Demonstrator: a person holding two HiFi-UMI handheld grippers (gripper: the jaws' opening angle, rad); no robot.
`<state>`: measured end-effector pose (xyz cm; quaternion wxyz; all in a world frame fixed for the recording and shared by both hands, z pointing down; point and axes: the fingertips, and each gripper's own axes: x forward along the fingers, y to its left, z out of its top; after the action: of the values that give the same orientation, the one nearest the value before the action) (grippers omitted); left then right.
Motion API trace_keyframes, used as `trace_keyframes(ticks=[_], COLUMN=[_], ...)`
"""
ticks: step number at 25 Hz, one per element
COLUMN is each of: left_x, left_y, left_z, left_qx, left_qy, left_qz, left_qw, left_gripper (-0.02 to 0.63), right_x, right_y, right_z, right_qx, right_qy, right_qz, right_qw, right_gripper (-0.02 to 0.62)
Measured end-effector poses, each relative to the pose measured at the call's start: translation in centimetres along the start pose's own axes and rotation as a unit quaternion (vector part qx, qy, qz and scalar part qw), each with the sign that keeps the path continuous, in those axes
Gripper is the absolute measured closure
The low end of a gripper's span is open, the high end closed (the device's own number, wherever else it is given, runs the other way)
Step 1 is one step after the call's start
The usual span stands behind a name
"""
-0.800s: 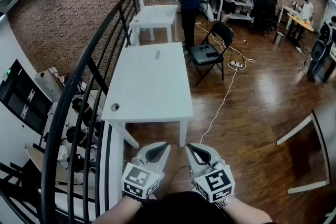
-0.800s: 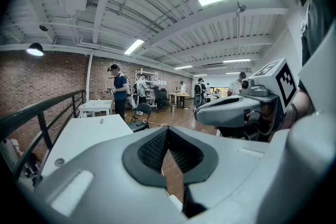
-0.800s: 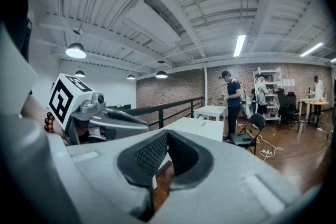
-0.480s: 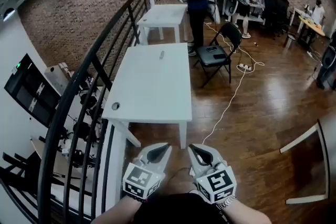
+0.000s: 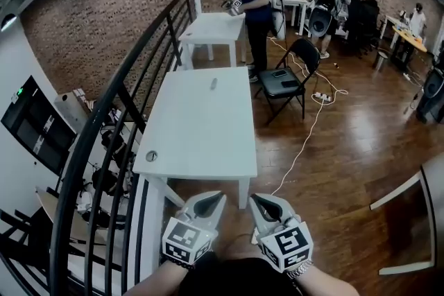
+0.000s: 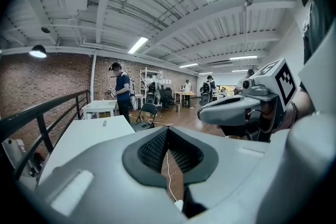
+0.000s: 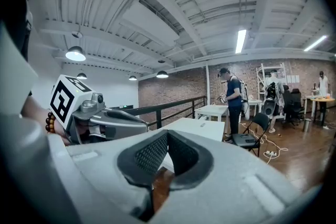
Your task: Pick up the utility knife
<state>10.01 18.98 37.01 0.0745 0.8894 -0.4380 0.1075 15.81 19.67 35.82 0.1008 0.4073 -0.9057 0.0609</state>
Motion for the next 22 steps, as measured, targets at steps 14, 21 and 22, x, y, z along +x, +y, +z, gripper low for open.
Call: trace_keyframes(ticks=[14, 21, 22], left_x=[0.4, 1.6, 1.8], left_y=[21.0, 26.5, 27.0], left_z=[1.2, 2.2, 2.5], left_qx=[-0.025, -0.004, 0.001], left_qy=[-0.015, -0.007, -0.007], left_qz=[-0.046, -0.060, -0.060], left_qw=[0.9985, 0.9982, 0.9982], left_gripper=[0.589, 0.589, 0.589], right_x=[20.4, 26.1, 26.6], right_y=[3.9, 4.3, 4.1], right_z=[4.8, 6.5, 6.7], right_qx=[-0.028, -0.039, -0.038], right_qy=[0.049, 0.055, 0.054], right_qz=[-0.031, -0.038, -0.039], right_qw=[0.998, 0.997, 0.997], right_gripper=[0.603, 0.603, 0.603])
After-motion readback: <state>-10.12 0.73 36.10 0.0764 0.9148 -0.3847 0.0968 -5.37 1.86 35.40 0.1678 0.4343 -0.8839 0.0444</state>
